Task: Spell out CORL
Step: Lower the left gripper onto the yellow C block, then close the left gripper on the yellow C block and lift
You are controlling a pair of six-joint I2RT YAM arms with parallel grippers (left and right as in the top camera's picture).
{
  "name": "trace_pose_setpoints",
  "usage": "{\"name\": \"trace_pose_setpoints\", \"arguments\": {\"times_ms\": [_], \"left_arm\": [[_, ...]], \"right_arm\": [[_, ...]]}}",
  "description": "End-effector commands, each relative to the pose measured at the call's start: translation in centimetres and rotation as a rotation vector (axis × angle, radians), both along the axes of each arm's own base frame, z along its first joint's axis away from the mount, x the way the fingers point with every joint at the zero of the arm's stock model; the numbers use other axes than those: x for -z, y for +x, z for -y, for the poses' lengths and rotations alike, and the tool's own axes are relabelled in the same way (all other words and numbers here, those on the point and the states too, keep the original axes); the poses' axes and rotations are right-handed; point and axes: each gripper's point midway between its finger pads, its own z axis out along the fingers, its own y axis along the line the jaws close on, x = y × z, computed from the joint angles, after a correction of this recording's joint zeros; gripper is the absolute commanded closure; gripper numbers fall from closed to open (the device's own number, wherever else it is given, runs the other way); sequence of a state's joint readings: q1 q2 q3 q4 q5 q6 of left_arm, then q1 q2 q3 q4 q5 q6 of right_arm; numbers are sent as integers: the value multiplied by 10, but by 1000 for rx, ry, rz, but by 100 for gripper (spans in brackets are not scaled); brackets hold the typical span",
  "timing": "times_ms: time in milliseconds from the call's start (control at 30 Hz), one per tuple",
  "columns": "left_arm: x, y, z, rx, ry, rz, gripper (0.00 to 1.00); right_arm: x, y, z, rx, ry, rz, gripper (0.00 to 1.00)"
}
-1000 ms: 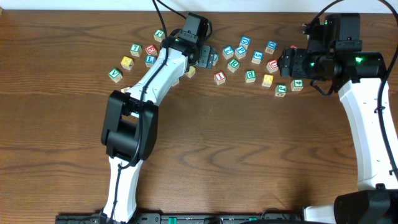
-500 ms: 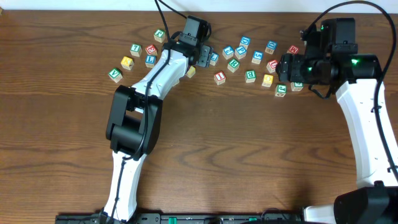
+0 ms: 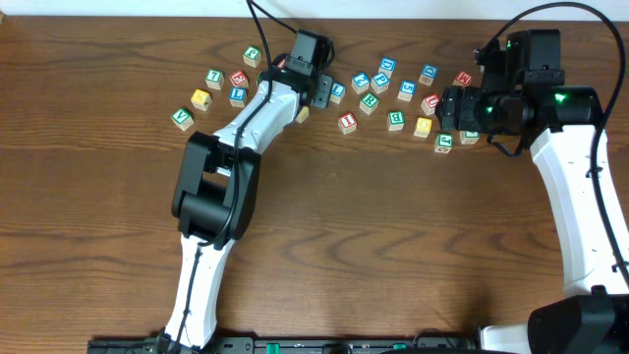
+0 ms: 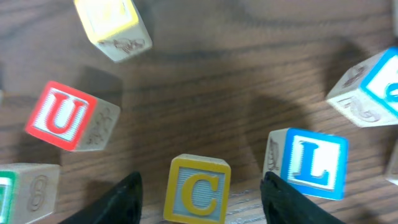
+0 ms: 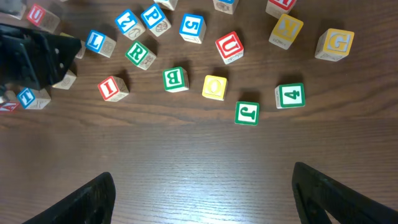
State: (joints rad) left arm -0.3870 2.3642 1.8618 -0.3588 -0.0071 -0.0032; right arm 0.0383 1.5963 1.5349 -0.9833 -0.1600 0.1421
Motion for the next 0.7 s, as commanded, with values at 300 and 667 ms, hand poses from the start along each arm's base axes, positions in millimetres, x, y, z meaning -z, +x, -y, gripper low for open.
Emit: {"name": "trace_pose_setpoints", "arguments": {"times_ms": [300,667], "left_arm": [[8,3,-5,-15,13,-7,56],[16,2,-6,-30,7,-22,57]], "right_arm": [[1,-2,3,15,1,-4,13],[1,-2,2,15,1,-4,13]]}}
